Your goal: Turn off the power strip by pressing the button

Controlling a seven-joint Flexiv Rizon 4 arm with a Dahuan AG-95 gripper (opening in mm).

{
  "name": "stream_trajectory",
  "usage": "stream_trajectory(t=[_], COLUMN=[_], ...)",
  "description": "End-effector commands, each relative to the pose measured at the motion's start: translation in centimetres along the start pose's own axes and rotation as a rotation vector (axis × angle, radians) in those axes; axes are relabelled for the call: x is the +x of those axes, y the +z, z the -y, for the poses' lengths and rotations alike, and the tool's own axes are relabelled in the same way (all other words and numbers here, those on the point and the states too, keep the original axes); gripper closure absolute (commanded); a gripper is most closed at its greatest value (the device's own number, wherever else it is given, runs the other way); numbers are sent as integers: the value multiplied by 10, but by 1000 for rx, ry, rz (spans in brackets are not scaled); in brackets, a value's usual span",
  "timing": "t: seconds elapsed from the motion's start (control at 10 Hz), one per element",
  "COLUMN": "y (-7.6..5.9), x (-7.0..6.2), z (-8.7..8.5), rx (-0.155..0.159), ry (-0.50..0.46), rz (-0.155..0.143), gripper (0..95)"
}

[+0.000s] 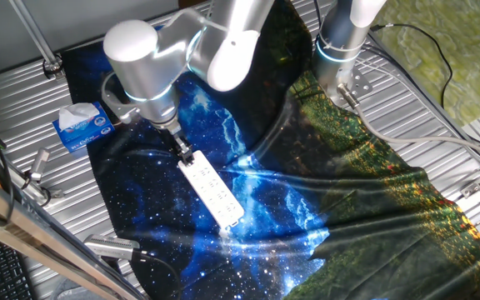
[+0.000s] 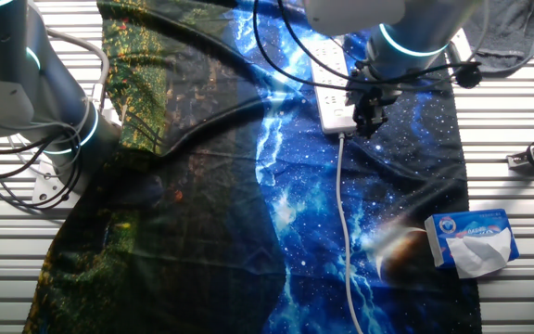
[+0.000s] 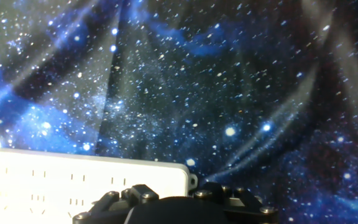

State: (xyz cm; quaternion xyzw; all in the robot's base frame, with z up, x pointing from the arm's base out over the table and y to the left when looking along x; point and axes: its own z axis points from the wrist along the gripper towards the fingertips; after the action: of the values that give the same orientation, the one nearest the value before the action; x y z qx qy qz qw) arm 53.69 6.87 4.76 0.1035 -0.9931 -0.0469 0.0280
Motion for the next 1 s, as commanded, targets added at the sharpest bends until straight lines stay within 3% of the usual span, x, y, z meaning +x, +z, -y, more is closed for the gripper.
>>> stream_trajectory(t=[0.1,1.0], y=[6,8], x=[1,9], z=[-1,0], rx=[12,28], ry=[-5,4], rz=[14,19], gripper=[380,380])
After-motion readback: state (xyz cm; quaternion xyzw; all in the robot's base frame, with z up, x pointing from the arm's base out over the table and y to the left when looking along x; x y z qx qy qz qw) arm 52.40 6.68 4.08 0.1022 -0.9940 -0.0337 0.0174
